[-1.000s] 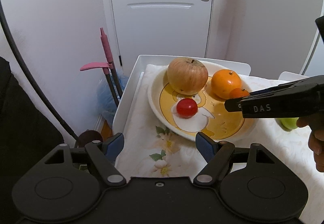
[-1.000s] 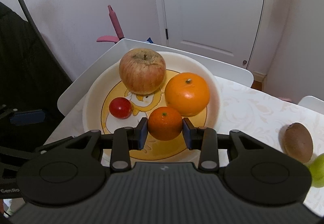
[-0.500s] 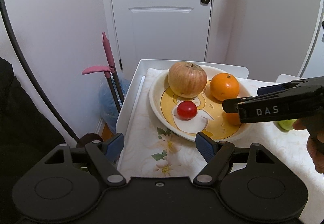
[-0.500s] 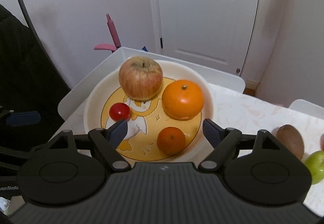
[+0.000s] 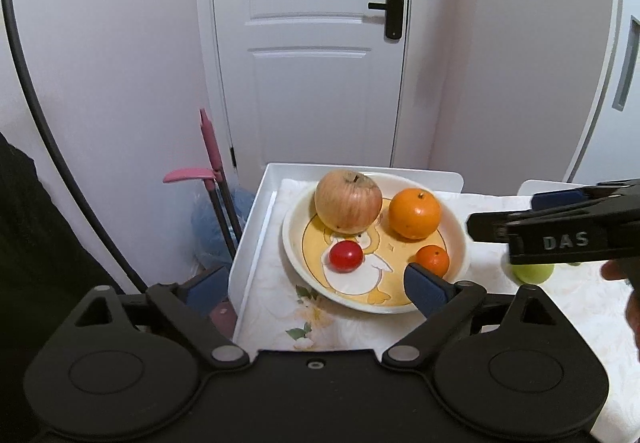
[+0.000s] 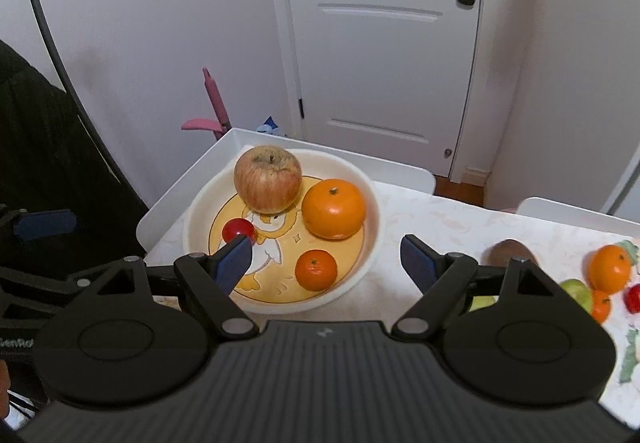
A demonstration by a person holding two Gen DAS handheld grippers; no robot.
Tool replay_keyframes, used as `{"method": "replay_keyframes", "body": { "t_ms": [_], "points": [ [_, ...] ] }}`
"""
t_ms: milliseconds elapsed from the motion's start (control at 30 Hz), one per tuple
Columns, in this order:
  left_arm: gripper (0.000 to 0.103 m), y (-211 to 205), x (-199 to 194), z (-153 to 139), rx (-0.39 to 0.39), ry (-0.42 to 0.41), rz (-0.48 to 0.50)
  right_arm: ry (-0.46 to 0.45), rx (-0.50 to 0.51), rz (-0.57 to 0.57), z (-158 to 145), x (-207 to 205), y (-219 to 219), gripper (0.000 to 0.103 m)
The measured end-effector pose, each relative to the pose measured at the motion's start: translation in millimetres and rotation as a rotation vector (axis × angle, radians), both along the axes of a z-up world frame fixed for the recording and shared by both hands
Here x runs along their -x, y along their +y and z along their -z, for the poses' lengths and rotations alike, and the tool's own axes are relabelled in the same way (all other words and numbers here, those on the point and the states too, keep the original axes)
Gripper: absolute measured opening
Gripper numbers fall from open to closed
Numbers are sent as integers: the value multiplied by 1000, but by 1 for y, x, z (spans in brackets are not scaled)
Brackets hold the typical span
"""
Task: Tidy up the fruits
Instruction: 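Withdraw both open tools from the bowl back over the table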
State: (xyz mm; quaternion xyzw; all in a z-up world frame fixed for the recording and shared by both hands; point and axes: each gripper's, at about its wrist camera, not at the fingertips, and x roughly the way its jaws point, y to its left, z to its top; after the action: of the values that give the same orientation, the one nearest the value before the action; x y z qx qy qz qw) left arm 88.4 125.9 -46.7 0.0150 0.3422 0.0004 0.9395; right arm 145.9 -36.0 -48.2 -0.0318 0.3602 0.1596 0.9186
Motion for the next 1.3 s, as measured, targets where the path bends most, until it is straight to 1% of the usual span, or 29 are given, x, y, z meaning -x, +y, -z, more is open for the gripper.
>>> {"method": "replay_keyframes", "body": {
  "t_ms": [33,67,133,267,433,600,767,933,1067,1167,1300],
  "points": [
    [102,-1,1,-2,-5,-3,-4,-3,-1,5,-4,3,-3,97],
    [103,-2,3,-4,-10,-6,-7,-4,-1,9,-7,6,-5,103],
    [103,-4,6,-8,-12,-14,-2,-10,-1,19,-11,13,-12,103],
    [103,-11,12,-13,-19,-25,11,-16,-34,26,-19,26,-28,103],
    [103,-26,21,-21,-29,-38,5,-23,-42,32,-30,40,-54,103],
    [103,-49,30,-30,-17,-33,-14,-33,-26,51,-41,51,-87,103],
    [103,-80,36,-34,18,-40,-14,-33,-9,61,-46,60,-130,103],
    [103,-120,35,-32,10,-33,-2,-19,14,70,-41,63,-173,103],
    [103,-151,29,-26,2,-25,11,-7,21,74,-31,60,-207,103],
    [103,-175,21,-16,-12,-20,10,0,34,70,-19,54,-229,103],
    [103,-203,7,0,1,-10,-13,2,57,59,2,43,-252,103]
  ]
}}
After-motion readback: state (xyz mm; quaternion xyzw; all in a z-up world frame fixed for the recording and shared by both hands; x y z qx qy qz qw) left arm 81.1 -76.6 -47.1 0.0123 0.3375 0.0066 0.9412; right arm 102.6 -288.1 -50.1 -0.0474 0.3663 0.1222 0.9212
